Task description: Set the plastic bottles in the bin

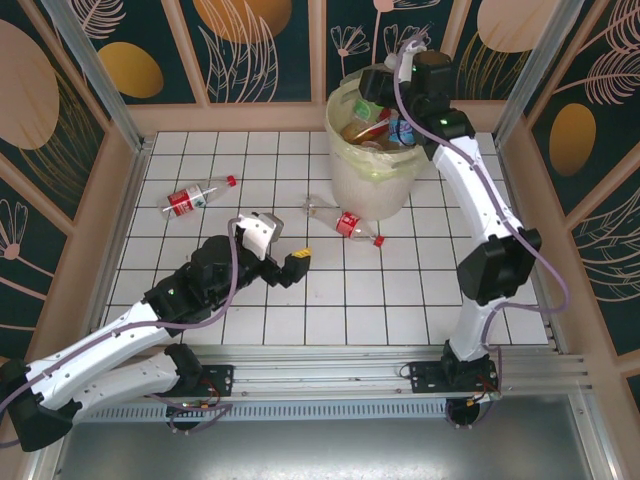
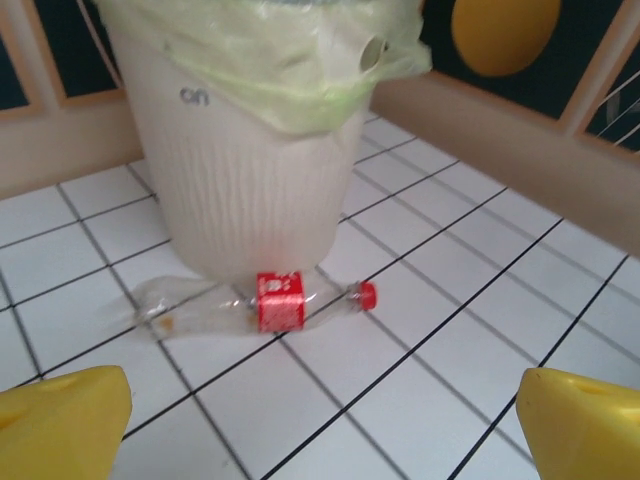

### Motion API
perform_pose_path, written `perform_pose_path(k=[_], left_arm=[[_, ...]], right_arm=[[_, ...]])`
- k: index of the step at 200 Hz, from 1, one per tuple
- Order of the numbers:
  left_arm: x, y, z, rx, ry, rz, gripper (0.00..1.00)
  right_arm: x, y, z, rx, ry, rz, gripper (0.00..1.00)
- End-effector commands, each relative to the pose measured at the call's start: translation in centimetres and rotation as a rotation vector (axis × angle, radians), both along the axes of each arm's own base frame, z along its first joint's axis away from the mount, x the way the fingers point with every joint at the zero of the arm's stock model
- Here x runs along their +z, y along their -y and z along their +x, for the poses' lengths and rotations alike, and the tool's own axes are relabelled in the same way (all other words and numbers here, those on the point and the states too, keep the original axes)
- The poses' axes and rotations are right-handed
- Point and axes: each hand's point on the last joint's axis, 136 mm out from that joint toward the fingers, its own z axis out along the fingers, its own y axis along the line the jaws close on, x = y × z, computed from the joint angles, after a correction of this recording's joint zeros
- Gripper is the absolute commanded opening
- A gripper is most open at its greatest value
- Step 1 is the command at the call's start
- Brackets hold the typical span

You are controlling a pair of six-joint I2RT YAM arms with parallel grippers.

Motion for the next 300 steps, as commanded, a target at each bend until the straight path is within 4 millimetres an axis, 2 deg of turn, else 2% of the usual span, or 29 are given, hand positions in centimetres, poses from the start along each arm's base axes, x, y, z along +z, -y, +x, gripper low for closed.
perform_pose_path(k=[1, 27, 63, 95, 117, 157, 193, 217, 262, 300], left_arm=[[-0.7, -1.6, 0.2, 0.053, -0.004, 0.095, 0.99], [-0.5, -2.4, 0.0, 0.078, 0.000, 0.094, 0.98], [-0.3, -2.9, -0.1, 0.093, 0.000, 0.084, 0.99], [-0.3, -3.2, 0.1, 0.113, -0.002, 0.097, 0.98], [-0.4, -3.5, 0.2, 0.128, 0.001, 0.110, 0.98], [-1.4, -4.5, 0.7, 0.181, -0.010, 0.171, 0.98], [-2.6, -6.0, 1.3, 0.253, -0.009, 0.243, 0.98], [-4.0, -6.8, 2.0, 0.305, -0.042, 0.300, 0.98], [-7.5, -8.8, 4.2, 0.371, -0.198, 0.337, 0.98], [-11.1, -10.7, 5.6, 0.428, -0.337, 0.424, 0.99]], right_arm=[[-1.1, -0.6, 0.4, 0.041, -0.061, -0.051, 0.60], [-3.4, -1.1, 1.7, 0.051, -0.132, -0.080, 0.64], [-4.5, -1.7, 2.0, 0.054, -0.150, -0.093, 0.73], [-3.6, -1.3, 1.8, 0.035, -0.124, -0.093, 0.86], [-2.7, -0.6, 1.6, 0.011, -0.105, -0.102, 0.92], [-0.6, 0.6, 0.0, -0.012, -0.058, -0.125, 0.95], [0.6, 1.0, -3.2, 0.027, -0.013, -0.120, 0.95], [1.1, 0.6, -6.3, 0.093, 0.013, -0.101, 0.98], [1.8, 0.0, -13.5, 0.230, 0.065, -0.035, 0.99], [0.8, -0.6, -20.3, 0.386, 0.076, 0.047, 0.99]])
